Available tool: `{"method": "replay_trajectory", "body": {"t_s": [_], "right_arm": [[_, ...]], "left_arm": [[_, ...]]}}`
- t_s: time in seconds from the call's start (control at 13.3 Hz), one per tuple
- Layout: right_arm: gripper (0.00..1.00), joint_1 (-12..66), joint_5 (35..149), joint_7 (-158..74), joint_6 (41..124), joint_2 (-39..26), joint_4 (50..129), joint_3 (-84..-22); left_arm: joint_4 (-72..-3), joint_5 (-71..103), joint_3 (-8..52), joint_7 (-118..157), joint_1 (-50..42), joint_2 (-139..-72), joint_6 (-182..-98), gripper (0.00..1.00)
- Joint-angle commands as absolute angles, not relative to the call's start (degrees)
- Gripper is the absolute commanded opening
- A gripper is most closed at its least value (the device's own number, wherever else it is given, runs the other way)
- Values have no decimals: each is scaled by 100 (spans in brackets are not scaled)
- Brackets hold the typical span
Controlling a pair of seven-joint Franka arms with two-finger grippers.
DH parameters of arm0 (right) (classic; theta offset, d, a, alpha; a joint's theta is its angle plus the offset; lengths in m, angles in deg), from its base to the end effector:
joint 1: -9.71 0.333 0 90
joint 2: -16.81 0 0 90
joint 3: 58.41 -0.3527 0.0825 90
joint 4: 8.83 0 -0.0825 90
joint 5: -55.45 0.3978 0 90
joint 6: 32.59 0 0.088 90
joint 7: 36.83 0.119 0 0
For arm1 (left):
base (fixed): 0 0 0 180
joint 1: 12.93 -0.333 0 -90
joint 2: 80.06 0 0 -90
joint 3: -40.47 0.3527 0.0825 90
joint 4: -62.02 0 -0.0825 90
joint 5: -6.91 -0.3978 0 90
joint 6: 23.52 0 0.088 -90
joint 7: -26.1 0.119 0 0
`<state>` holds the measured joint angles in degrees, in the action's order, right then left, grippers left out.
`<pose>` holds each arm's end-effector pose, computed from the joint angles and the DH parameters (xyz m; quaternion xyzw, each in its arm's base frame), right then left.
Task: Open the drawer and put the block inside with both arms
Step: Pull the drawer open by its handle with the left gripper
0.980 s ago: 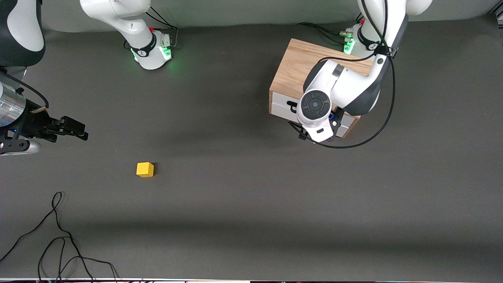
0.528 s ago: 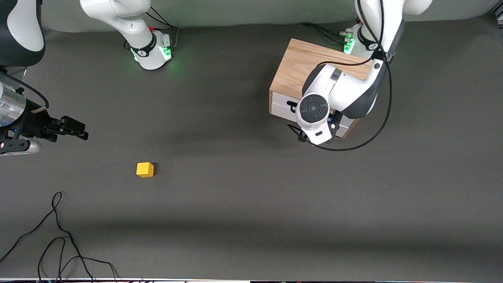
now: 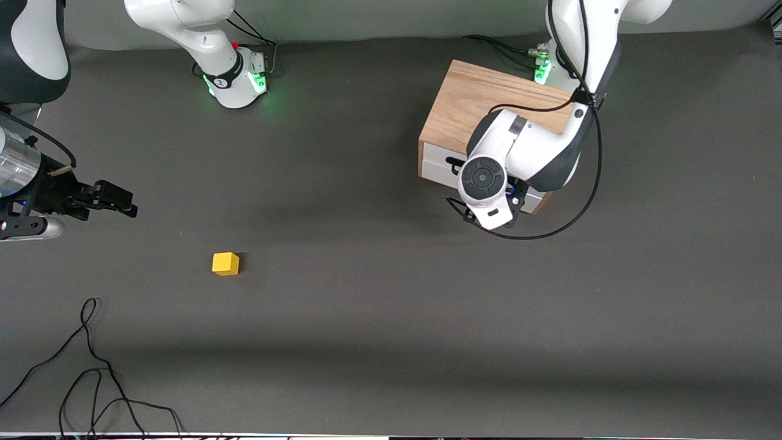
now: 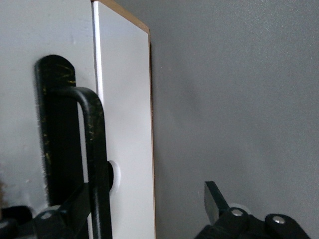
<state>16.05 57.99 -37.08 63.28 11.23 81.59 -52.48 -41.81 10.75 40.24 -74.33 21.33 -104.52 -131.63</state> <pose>0.6082 0.0122 0.5976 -0.9998 -0.0037 0.0009 0.0170 0.5129 -0.3592 0.2963 -0.8169 -0.5488 0.0952 0.1501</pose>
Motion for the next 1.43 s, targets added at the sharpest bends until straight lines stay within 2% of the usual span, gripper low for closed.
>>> {"method": "replay_trajectory", "body": {"t_s": [0.0,0.53,1.36], "right_arm": [[100,1639,5818,-3622,6250,1154,8091,-5243],[100,1639,5818,-3622,6250,1154,8082,-5243],[100,1955,5387,-3613,6444,1154,8091,-5234]], "left_arm": [[-4169,946,4083,-7541,2214,-10484,-13251,100],[-4107,946,4083,-7497,2205,-10572,-13672,100],[-3159,955,4091,-7506,2179,-11117,-13699,100]]}}
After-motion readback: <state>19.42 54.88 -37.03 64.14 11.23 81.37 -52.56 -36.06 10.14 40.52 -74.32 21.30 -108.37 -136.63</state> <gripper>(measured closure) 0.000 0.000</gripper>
